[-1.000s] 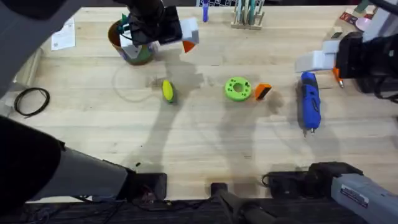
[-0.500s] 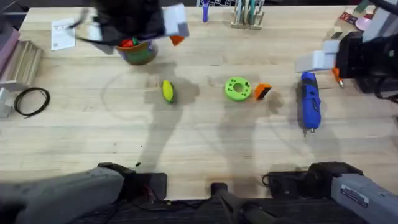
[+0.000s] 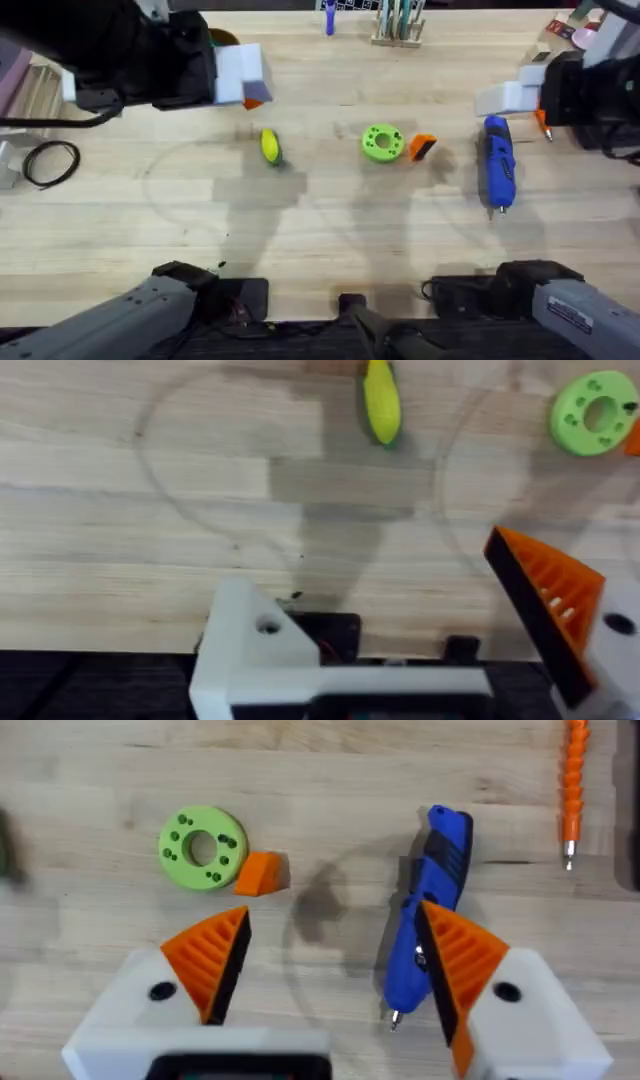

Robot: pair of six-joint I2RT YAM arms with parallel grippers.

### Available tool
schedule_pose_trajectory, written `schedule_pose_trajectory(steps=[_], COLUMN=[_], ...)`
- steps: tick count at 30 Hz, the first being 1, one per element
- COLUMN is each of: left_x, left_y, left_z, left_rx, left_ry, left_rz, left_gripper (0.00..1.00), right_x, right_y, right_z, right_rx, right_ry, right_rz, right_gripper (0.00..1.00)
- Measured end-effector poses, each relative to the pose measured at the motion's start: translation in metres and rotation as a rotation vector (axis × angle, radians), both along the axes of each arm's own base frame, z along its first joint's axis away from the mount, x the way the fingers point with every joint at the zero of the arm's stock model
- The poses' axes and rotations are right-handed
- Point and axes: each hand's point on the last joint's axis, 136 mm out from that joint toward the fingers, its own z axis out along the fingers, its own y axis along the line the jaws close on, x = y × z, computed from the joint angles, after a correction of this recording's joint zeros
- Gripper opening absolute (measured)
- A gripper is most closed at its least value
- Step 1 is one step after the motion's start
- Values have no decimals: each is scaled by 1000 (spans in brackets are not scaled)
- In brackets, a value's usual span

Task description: Pick up the gripper from the table and insert it into the empty holder that is missing its gripper. Then pick up a screw, insert it into the mounting hole, and use the screwdriver to tighten it. Finally, clean up the table by picking up the vegetable and placing it into the bucket.

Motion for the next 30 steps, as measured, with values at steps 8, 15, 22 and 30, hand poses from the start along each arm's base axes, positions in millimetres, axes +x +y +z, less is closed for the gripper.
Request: schedule_pose_trajectory(steps=[8, 15, 22, 30], left_x=[7, 22, 30, 44], left_y=[19, 22, 29, 27], left_z=[3, 13, 25, 31], left_rx=[126, 141, 137, 118], left_ry=[-41, -129, -204, -325], left_rz=[-15, -21, 8, 0], left_gripper=[985, 985, 985, 985], right_x=[0, 0, 0, 0], right_y=[0, 0, 0, 0], right_z=[0, 0, 0, 0], right_rx=[0, 0, 0, 0], right_ry=[0, 0, 0, 0], right_rz=[0, 0, 0, 0], right_gripper=[991, 991, 991, 991])
